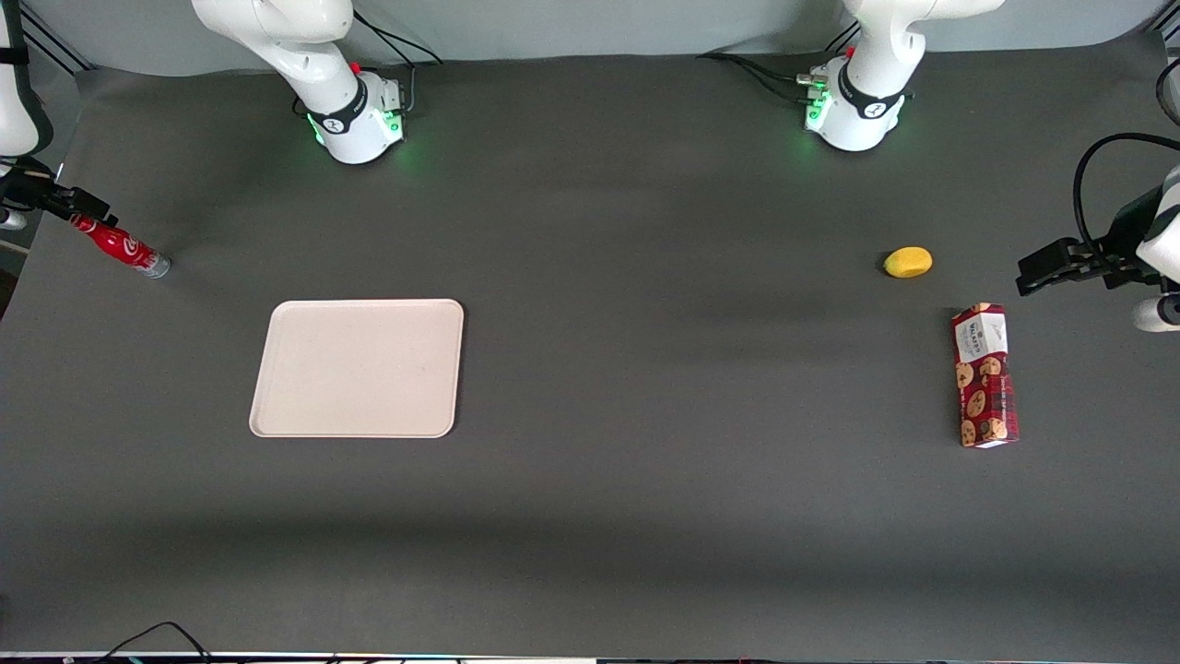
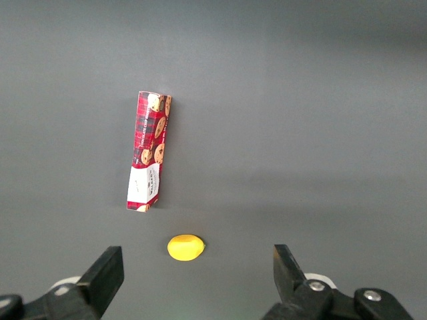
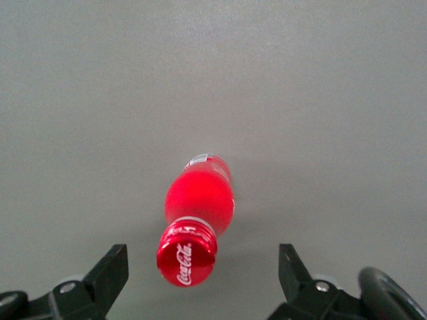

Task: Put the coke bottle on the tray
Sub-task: 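Lower the open right gripper around the bottle's cap end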

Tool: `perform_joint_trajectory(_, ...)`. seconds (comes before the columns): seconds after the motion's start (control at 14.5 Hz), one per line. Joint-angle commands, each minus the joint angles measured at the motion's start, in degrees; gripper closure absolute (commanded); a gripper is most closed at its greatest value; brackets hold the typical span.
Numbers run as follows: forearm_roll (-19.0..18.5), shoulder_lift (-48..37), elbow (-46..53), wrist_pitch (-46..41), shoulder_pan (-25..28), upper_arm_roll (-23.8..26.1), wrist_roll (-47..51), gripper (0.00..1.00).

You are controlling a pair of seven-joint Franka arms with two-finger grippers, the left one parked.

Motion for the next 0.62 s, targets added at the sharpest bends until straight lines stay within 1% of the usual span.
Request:
perform_joint_trajectory(0.0, 1.7, 1.2, 0.9, 0.4, -0.3, -0.2, -2.1, 0.00)
perform_joint_trajectory(0.28, 1.8, 1.1, 0.8, 0.3, -0.6, -0.3, -2.1, 0.00)
perform_joint_trajectory(0.41, 2.0, 1.1, 0.8, 0.1, -0.5, -1.5, -2.1, 0.00)
perform_joint_trajectory(0.55, 2.1, 1.1, 0.7, 0.1, -0.5, -1.6, -2.1, 0.00)
